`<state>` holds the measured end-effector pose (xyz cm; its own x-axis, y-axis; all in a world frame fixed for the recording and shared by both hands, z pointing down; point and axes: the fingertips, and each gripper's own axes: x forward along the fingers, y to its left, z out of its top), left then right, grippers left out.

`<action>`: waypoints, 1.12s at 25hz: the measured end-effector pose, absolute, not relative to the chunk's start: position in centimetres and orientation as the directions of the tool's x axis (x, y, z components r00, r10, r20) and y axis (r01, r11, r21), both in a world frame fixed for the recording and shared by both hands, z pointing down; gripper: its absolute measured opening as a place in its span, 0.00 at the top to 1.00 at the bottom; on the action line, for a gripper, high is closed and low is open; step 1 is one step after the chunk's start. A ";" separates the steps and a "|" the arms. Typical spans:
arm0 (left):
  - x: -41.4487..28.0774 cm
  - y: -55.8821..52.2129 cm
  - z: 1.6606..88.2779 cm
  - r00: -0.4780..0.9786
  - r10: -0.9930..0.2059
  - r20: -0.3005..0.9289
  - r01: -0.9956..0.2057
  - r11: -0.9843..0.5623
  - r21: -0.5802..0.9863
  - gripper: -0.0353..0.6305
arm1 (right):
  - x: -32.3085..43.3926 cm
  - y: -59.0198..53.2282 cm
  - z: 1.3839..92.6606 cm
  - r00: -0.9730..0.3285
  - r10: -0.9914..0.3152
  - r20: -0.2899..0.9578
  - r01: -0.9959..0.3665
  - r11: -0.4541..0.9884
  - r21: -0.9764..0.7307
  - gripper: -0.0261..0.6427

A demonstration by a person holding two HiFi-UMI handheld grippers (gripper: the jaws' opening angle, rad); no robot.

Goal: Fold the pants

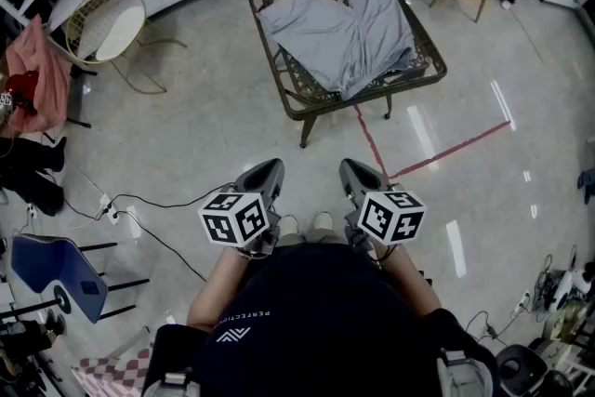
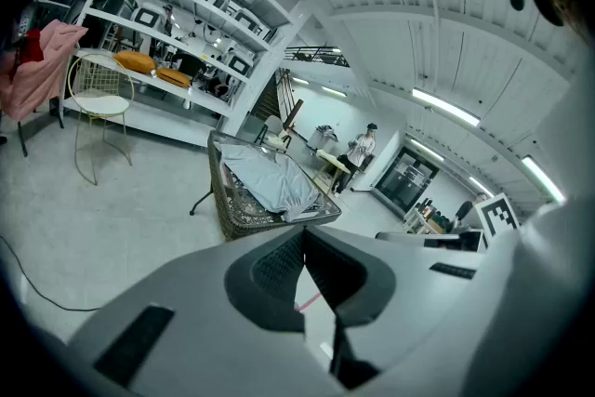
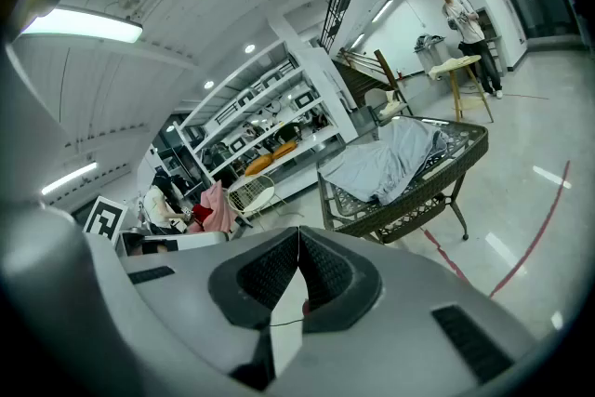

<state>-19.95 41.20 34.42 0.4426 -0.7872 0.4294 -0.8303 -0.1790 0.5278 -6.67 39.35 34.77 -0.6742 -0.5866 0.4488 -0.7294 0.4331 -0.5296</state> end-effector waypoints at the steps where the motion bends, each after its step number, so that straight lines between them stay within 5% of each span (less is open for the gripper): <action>1: -19.9 41.0 34.4 0.441 -0.788 0.429 -0.831 -0.179 0.526 0.94 | -6.6 39.2 34.7 -0.675 -0.587 0.448 -0.729 0.437 -0.527 0.91; 28: -16.7 39.5 34.4 0.423 -0.805 0.416 -0.846 -0.187 0.499 0.94 | -5.0 36.1 34.9 -0.731 -0.534 0.424 -0.671 0.452 -0.588 0.91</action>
